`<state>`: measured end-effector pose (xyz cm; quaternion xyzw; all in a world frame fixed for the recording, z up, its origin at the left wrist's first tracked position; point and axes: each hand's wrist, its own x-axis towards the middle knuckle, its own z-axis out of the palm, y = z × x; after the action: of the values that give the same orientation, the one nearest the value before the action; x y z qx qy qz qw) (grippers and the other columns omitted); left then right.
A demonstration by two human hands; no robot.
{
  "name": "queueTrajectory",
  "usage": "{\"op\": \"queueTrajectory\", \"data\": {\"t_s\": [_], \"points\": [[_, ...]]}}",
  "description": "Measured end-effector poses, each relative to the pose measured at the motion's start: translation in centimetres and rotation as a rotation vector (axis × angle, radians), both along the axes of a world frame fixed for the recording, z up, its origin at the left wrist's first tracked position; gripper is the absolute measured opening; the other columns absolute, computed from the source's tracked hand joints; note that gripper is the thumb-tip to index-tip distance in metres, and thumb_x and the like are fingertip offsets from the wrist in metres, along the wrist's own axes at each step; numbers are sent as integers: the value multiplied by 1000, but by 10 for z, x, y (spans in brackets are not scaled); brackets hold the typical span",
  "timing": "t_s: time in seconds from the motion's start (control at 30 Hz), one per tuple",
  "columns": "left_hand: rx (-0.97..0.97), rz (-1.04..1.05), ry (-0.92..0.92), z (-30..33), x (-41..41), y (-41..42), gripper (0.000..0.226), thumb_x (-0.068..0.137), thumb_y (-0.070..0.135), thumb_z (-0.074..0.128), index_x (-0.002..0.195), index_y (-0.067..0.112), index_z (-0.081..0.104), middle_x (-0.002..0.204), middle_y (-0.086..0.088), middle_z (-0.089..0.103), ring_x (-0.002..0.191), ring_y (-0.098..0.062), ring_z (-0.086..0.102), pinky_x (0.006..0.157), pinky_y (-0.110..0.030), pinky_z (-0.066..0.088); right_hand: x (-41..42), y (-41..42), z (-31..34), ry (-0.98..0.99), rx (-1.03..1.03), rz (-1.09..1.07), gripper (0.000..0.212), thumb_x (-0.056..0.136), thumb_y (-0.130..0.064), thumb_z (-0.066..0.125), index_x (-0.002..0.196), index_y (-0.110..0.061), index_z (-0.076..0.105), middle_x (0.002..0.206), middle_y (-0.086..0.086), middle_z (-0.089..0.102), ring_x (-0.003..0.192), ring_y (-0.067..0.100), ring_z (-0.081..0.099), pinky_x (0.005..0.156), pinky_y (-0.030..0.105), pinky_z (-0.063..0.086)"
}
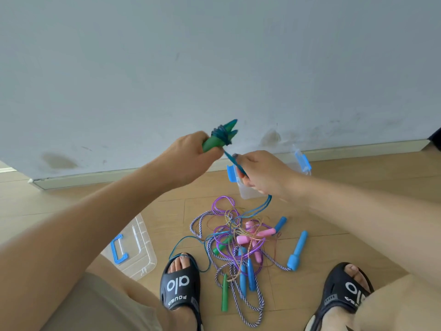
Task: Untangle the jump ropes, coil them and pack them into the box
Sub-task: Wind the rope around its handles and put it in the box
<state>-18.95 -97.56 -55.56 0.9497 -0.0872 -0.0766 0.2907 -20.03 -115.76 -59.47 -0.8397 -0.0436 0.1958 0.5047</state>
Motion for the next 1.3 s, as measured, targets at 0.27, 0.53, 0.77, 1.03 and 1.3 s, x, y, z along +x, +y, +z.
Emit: {"op": "queueTrajectory", "data": {"t_s": [0.27, 0.53, 0.77, 1.03, 1.3], "points": [[423, -164, -78, -30, 16, 7, 32, 97, 25, 46, 69, 12, 41, 69, -3, 47, 69, -28, 51, 55, -32, 34, -4, -8, 23, -301, -293, 147, 41, 95, -34, 55, 71, -1, 57, 56, 1, 41, 51, 12, 31, 47, 22, 25], [724, -303, -98, -33, 5, -15, 23, 100, 27, 39, 83, 13, 45, 81, -2, 45, 75, -28, 50, 65, -33, 40, -12, -10, 50, -445, -353, 329, 40, 94, -33, 57, 59, -16, 52, 51, -3, 41, 52, 11, 35, 49, 21, 28], [916, -428, -394, -26, -4, -39, 26, 101, 34, 34, 94, 14, 49, 83, -3, 53, 67, -28, 48, 60, -34, 33, 21, -27, 54, -424, -318, 247, 41, 95, -35, 58, 72, -1, 59, 56, 2, 46, 51, 12, 35, 49, 25, 30], [539, -545, -608, -8, -27, -47, 24, 92, 41, 47, 93, 18, 53, 77, 1, 62, 61, -31, 60, 50, -31, 27, 47, -44, 29, -239, -141, 151, 41, 87, -43, 71, 65, -12, 56, 58, -2, 42, 58, 12, 39, 61, 28, 33], [83, -110, -178, 2, -16, -35, 32, 96, 37, 48, 72, 18, 41, 61, 4, 47, 59, -24, 45, 51, -31, 34, 31, -19, -4, -105, -63, -90, 40, 98, -21, 46, 58, -15, 46, 52, 1, 44, 52, 17, 40, 49, 22, 31]]}}
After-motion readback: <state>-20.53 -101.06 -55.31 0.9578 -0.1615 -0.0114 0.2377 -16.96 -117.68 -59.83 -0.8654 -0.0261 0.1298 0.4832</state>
